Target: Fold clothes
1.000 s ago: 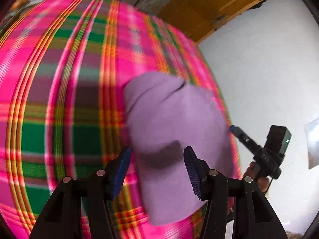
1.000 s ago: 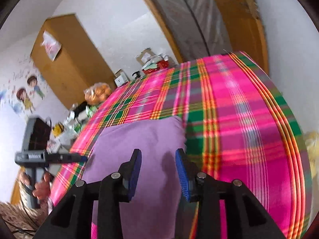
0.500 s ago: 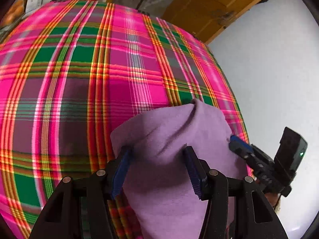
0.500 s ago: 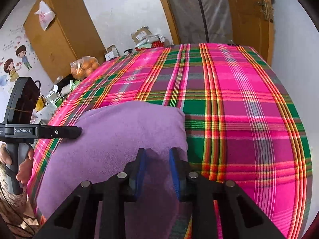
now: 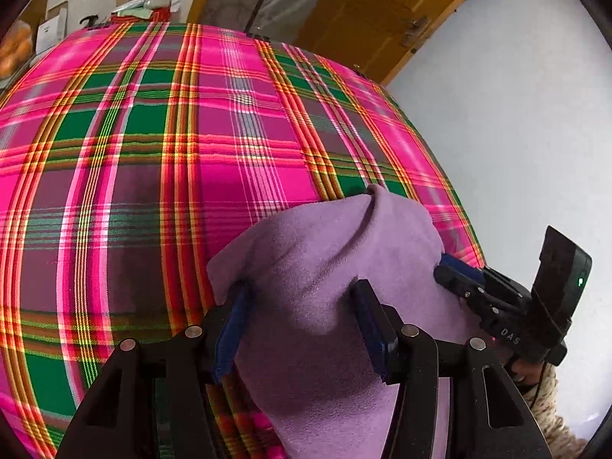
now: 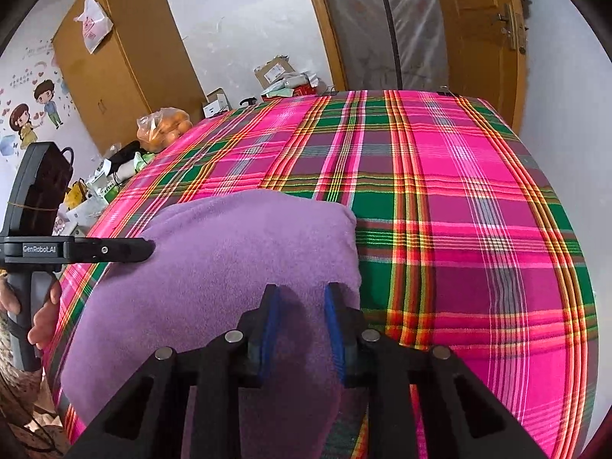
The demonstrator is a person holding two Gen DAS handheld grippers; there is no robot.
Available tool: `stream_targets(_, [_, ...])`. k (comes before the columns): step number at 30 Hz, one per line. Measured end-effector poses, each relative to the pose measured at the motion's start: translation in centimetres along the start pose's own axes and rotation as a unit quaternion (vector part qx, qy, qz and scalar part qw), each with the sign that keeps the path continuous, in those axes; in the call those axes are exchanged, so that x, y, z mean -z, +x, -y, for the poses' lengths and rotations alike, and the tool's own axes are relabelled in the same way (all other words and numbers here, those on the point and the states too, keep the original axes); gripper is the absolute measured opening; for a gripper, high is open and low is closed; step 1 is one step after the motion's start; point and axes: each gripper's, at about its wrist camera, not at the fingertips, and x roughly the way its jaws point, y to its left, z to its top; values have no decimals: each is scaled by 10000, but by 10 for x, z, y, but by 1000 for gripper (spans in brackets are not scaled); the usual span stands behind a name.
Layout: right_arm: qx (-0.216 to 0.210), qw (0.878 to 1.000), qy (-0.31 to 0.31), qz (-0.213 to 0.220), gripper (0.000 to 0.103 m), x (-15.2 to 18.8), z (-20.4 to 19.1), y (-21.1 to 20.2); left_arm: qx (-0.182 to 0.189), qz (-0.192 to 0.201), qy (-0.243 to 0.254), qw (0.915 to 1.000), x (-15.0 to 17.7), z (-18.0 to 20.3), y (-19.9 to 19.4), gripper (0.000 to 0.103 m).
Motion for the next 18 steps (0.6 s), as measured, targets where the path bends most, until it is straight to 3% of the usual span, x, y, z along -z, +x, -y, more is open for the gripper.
stream_targets(5, [66, 9999, 30, 133, 25, 8, -4, -23, 17, 21, -99, 9999, 8, 5, -15, 55])
stream_targets(10, [-122, 9995, -139, 247, 25, 33, -14, -48, 142, 138, 187, 9996, 33, 18, -36, 55])
stream_targets(13, [-52, 9997, -232, 59, 25, 49, -17, -45, 109, 64, 292, 9995, 46, 23, -36, 54])
stream_targets(18, [-47, 9999, 50, 108, 25, 59, -12, -41, -2, 113, 467, 9988, 52, 25, -25, 55])
